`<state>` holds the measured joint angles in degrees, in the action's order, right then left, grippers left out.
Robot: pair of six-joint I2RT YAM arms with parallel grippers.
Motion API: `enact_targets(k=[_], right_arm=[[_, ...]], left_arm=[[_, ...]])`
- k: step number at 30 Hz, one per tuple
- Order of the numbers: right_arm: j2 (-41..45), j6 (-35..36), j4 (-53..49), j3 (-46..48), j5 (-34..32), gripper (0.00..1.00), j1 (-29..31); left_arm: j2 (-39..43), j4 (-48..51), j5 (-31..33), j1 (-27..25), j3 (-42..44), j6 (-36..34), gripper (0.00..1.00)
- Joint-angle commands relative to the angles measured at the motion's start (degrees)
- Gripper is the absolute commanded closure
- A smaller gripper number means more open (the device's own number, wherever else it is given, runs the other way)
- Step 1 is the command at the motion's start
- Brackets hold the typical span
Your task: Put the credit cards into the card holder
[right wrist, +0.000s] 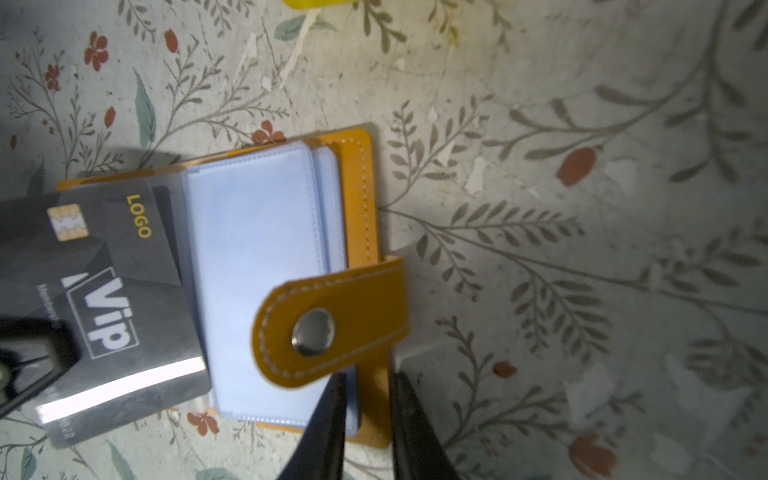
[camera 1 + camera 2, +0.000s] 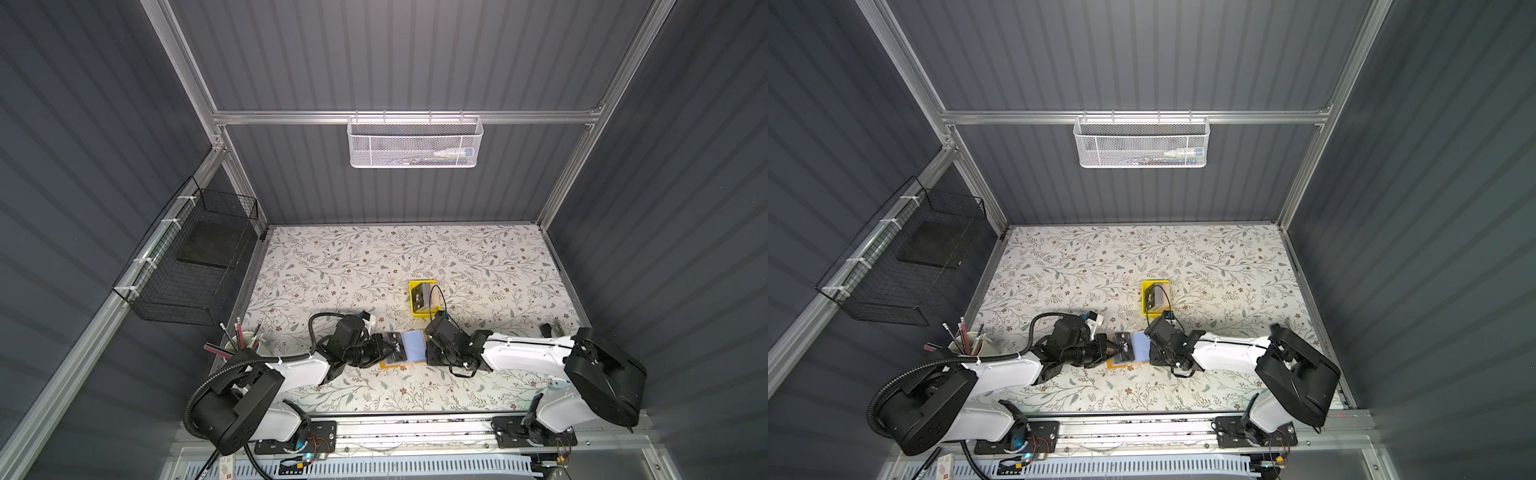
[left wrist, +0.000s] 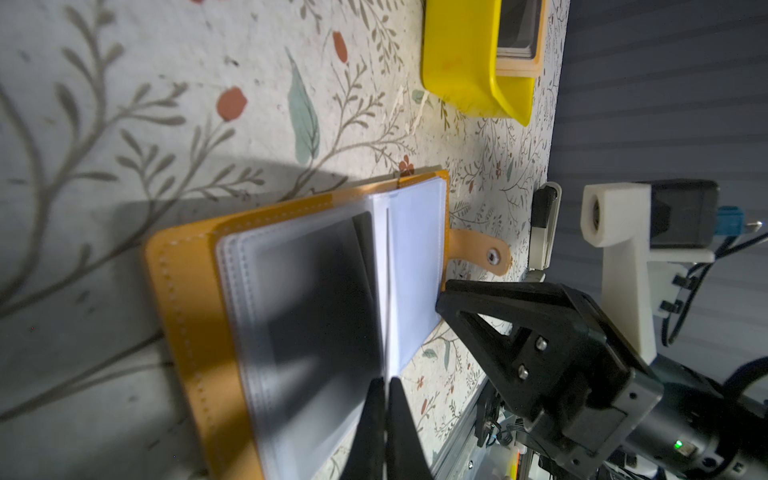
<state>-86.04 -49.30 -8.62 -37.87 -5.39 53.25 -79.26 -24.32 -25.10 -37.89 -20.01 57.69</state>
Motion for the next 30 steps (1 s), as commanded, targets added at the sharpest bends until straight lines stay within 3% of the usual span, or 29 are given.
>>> enact_targets(k=[1, 19, 30], right_arm=[[-1.94, -0.06, -3.12, 0.11, -0.83, 0.79, 0.27], [-2.31, -0.3, -3.07, 0.42, -1.01, 0.79, 0.36], [-3.04, -0.24, -3.2, 0.16, -1.12, 0.79, 0.37]], left_arm=[[-1.34, -2.02, -1.22, 0.27, 0.01, 0.74, 1.0], [-8.61, -10.4, -5.41, 0.97, 1.11, 4.34, 1.0], [-7.4, -8.09, -6.87, 1.94, 0.21, 3.61, 1.0]])
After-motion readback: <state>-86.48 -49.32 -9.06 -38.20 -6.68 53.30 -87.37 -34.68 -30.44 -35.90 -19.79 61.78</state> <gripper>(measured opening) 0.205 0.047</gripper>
